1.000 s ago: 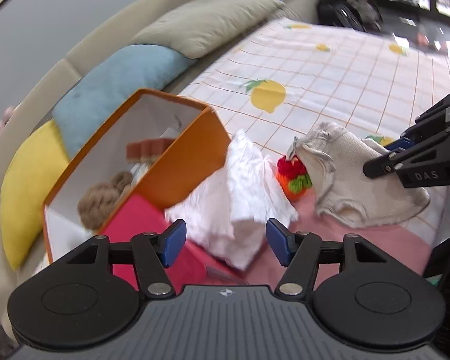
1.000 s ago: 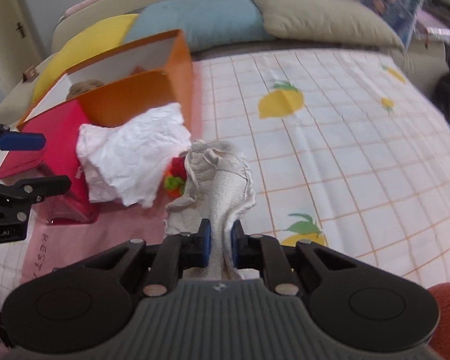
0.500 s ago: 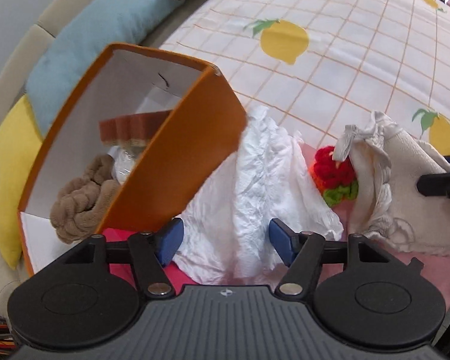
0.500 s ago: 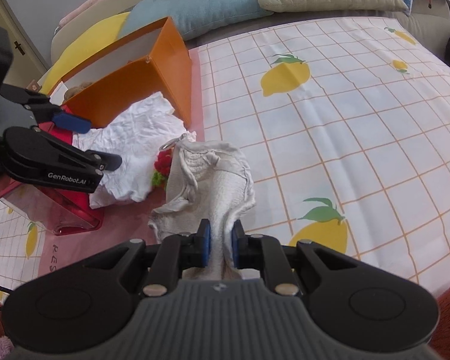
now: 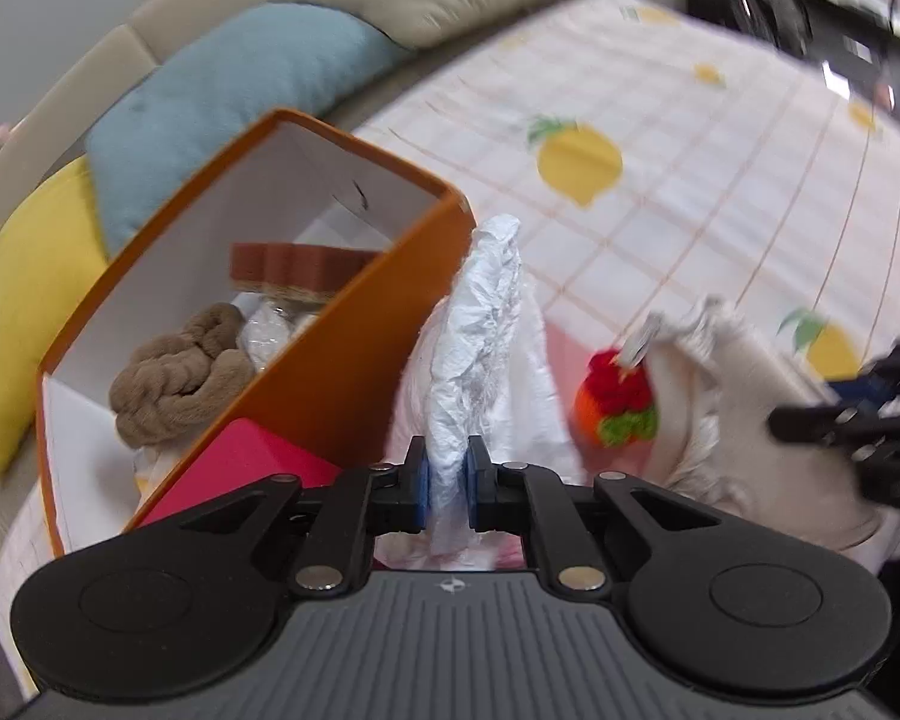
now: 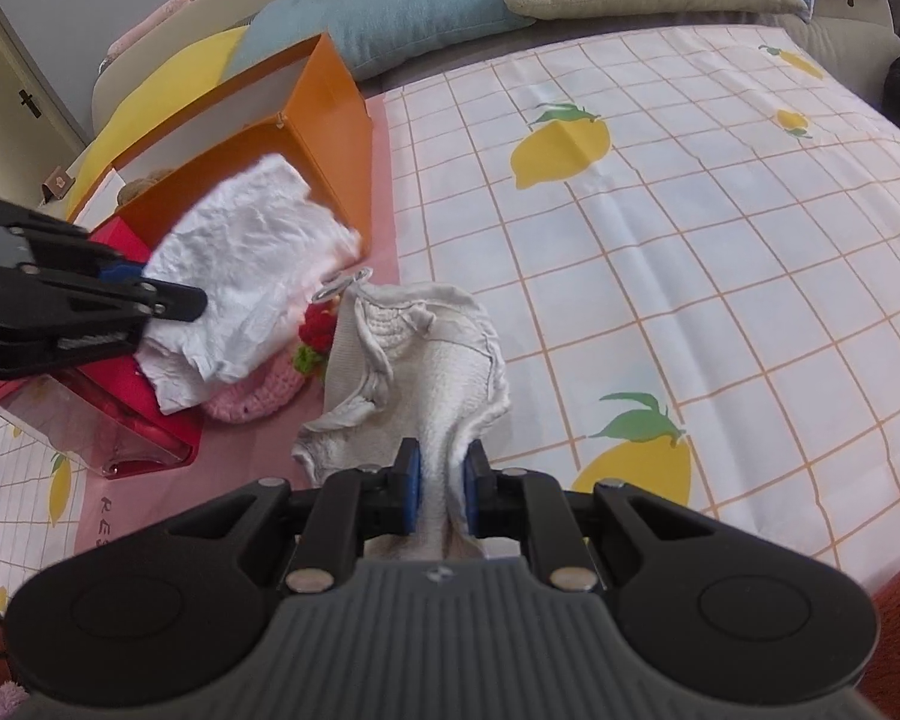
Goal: Organize soft objects
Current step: 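Carry the tissue and towel into the box and open both grippers, then move both grippers back from the box toward the pink crochet pouch, then grasp the pink crochet pouch with the left gripper while the right gripper grasps the orange crochet ball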
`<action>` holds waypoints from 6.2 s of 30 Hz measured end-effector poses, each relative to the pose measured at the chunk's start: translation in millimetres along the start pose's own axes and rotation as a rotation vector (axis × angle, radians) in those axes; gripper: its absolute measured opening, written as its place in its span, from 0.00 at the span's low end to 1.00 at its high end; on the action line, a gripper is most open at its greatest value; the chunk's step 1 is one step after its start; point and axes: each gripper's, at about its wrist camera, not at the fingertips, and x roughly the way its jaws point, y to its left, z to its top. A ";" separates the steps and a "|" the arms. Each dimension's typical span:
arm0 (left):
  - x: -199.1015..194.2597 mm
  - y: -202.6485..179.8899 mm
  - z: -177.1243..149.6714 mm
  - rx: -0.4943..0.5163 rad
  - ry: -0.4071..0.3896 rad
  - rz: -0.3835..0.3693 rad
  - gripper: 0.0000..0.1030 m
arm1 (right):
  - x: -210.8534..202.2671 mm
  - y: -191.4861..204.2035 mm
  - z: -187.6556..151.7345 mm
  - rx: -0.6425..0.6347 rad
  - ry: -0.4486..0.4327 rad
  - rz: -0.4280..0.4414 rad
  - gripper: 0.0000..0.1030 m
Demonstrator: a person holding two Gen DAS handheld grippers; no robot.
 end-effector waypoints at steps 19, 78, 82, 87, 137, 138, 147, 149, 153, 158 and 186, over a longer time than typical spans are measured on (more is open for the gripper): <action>-105.4 0.2 -93.8 -0.414 -0.162 -0.051 0.12 | -72.7 40.5 -15.0 -0.104 -0.137 0.029 0.12; 24.4 163.1 -30.9 -0.380 -0.020 0.289 0.13 | 102.8 184.2 173.2 -0.712 -0.214 -0.276 0.14; 42.4 165.8 -26.4 -0.381 0.042 0.224 0.13 | 122.8 182.3 177.9 -0.751 -0.145 -0.267 0.14; 58.3 179.0 -23.5 -0.446 0.099 0.156 0.14 | 141.6 176.7 186.2 -0.732 -0.027 -0.202 0.14; -133.2 39.1 -142.0 -0.640 -0.272 -0.020 0.74 | -88.6 103.1 5.6 -0.259 -0.157 0.008 0.68; -132.1 32.9 -144.0 -0.628 -0.259 -0.022 0.74 | -89.6 102.1 -0.4 -0.271 -0.139 0.007 0.68; -113.5 -18.4 -144.8 -0.491 -0.158 -0.047 0.73 | -74.8 86.3 -39.7 -0.272 0.032 -0.029 0.68; -110.8 -22.4 -142.7 -0.475 -0.146 -0.051 0.73 | -69.1 84.2 -43.1 -0.262 0.064 -0.020 0.68; -107.1 -21.1 -141.6 -0.497 -0.136 -0.073 0.73 | -65.0 81.6 -44.7 -0.257 0.068 -0.022 0.68; -102.1 -20.5 -137.8 -0.500 -0.136 -0.090 0.73 | -56.5 70.2 -42.2 -0.205 0.084 -0.032 0.67; -2.8 -47.4 -37.1 -0.201 -0.058 -0.012 0.67 | 47.0 20.9 28.3 -0.269 -0.036 -0.002 0.57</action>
